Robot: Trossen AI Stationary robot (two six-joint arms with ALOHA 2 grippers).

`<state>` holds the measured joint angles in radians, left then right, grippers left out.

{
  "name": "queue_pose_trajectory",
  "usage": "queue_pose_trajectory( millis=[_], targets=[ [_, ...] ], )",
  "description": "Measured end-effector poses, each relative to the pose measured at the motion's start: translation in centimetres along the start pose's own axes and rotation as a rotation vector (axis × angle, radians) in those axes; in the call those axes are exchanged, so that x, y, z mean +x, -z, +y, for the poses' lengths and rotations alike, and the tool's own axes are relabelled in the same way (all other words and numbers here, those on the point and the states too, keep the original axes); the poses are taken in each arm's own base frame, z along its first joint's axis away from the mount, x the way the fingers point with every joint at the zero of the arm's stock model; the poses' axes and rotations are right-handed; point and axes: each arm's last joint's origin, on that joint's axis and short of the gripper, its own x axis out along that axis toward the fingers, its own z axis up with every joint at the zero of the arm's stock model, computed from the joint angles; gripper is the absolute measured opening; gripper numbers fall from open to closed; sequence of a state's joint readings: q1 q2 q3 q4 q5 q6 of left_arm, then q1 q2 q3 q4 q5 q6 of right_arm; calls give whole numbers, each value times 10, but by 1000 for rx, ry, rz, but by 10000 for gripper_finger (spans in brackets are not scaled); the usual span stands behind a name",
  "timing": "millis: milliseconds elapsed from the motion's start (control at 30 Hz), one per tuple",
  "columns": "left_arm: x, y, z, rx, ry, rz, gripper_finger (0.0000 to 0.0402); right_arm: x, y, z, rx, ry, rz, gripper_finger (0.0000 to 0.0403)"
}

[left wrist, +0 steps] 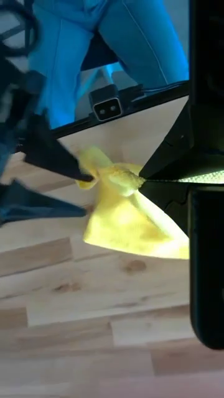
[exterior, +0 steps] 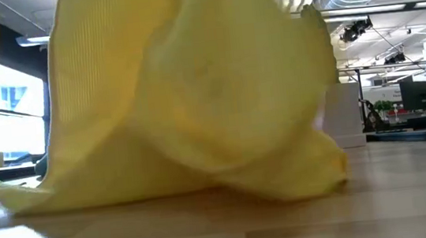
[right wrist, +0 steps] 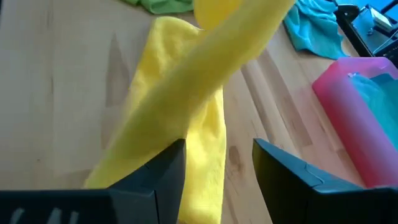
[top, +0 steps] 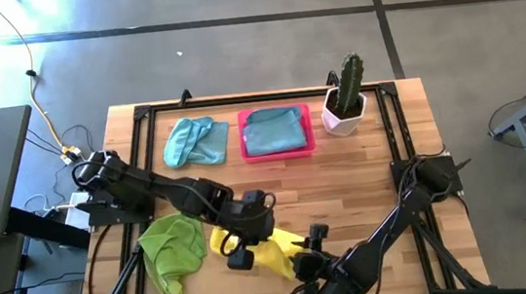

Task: Fold microfiber towels
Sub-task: Fold the yellow microfiber cloth

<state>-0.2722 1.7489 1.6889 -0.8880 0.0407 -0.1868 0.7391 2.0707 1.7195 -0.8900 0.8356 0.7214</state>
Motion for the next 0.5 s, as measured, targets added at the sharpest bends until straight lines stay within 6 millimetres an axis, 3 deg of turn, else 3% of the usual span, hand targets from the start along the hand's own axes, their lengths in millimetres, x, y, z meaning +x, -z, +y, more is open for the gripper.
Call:
queue_pose_trajectory(
  millis=[233,400,500],
  targets=[
    [-7,-1,-1,19,-5,19,0,6,-1,1,-13,-60,57,177],
    [-6,3,0,14,-14,51,0,-13,-6,-23,-72,-71,125,177],
    [-5,3,0,-1,-24,55,0,-14,-4,-40,-142,4,192,177]
  ],
)
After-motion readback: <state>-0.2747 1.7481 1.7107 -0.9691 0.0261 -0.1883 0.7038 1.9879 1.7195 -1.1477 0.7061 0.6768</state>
